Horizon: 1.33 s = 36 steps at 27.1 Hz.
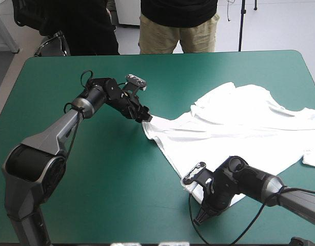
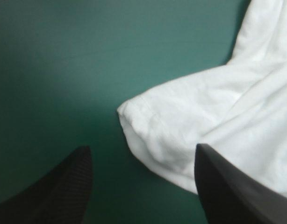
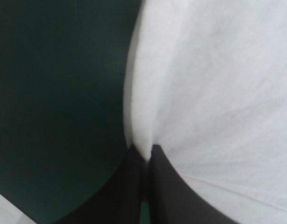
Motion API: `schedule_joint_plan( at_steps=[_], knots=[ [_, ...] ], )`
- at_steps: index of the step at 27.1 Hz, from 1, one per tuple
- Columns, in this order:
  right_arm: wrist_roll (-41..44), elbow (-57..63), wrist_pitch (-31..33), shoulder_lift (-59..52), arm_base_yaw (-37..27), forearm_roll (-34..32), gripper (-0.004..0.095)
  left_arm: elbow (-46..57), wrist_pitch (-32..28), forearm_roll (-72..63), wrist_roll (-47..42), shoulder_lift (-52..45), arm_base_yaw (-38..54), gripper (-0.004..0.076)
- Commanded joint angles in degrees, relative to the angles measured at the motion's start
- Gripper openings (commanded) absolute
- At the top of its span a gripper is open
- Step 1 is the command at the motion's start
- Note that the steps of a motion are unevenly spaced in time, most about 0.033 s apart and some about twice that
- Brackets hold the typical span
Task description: Fold the cloth
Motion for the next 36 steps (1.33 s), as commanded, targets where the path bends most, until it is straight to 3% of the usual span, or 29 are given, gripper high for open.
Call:
schedule_joint_plan(
  at_steps=[1, 9, 13, 22, 29, 32, 36],
  knots=[
    [-0.34, -0.73, 0.41, -1.2, 0.1, 2.38, -0.0017, -6.28, 1.88, -1.89, -1.21, 0.75, -0.19, 0.0455],
    [-0.34, -0.73, -0.06, -1.2, 0.1, 2.38, -0.0018, -8.73, 3.26, -1.89, -1.21, 7.97, -0.19, 0.0453],
    [-0.34, -0.73, -0.5, -1.2, 0.1, 2.38, -0.0017, -8.83, 6.94, -3.42, -1.21, 9.77, -0.41, 0.0392],
    [-0.34, -0.73, -1.8, -1.2, 0.1, 2.01, -0.0018, -8.83, 14.8, -6.65, 2.93, 10.02, -3.0, -0.0015],
    [3.21, -2.89, -4.38, -4.34, 0.0, -2.64, -0.0017, -11.89, 14.86, -1.87, -0.04, 7.79, -1.34, -0.0018],
    [10.11, -10.85, -2.54, -9.66, -0.89, -11.58, -0.0018, -17.84, 16.05, 0.6, -2.16, 2.19, 1.08, -0.0018],
    [8.53, -26.23, 2.07, -12.74, -5.81, -13.93, -0.0017, -27.36, 16.73, 1.81, -3.37, -4.68, 1.43, -0.0018]
  ],
)
